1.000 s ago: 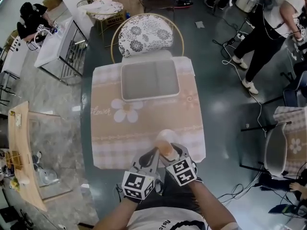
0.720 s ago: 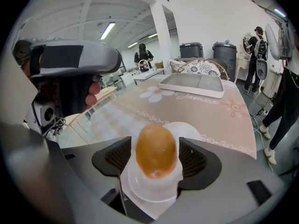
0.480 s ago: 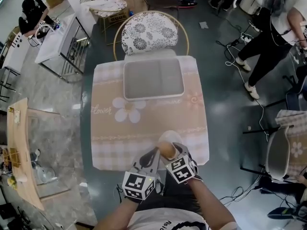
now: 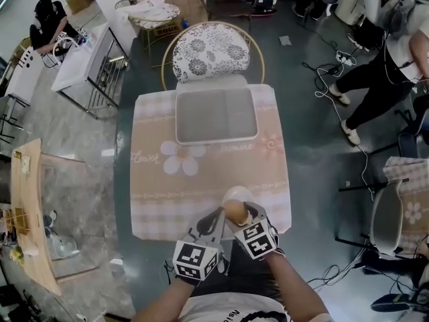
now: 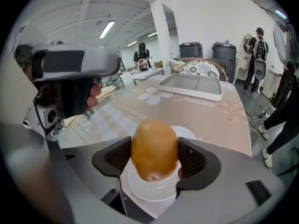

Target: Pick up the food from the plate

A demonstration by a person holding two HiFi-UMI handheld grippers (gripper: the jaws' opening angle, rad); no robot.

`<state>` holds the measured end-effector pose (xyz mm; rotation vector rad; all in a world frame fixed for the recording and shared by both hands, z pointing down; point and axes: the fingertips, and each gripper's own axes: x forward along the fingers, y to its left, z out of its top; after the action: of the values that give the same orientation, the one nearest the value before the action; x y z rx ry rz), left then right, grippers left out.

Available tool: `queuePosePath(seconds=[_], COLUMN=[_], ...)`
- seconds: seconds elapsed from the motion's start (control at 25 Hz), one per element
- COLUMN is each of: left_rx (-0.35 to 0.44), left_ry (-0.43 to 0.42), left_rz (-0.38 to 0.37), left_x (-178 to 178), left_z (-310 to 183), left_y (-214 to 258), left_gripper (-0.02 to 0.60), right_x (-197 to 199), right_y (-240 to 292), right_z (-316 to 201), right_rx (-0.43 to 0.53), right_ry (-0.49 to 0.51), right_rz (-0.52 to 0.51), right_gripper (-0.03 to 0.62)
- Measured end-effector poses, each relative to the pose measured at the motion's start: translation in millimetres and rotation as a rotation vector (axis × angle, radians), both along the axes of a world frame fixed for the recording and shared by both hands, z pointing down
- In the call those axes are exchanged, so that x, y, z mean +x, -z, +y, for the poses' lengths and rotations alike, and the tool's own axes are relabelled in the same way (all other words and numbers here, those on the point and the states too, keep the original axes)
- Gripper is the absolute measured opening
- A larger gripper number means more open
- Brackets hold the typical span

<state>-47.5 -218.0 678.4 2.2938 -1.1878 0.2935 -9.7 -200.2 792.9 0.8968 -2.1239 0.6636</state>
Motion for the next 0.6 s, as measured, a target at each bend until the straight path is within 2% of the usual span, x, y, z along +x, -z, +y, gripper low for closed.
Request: queuePosePath(seconds=[0.2, 0.44, 0.6], left_rx=[0.013, 0.045, 0.073], left_ry=[-0.008, -0.022, -0.026], left_rz=[-0.003, 0.006, 0.016], left_x=[4.8, 11.3, 12.6], left_z=[1.1, 3.1, 1.8], left_y=[27.9, 79.9, 117.9], left_gripper=[0.006, 0.006, 0.006], right_x=[1.1, 6.7, 8.3], right_y=[46.2, 107.3, 151.3], right_z=[-4.8, 0.2, 1.0], right_rx=[0.049, 0.058, 0.102], right_ry=[-0.023, -0.058, -0.066], right_rz=[-0.042, -0.086, -0.106], right_gripper=[0.288, 0.288, 0.288])
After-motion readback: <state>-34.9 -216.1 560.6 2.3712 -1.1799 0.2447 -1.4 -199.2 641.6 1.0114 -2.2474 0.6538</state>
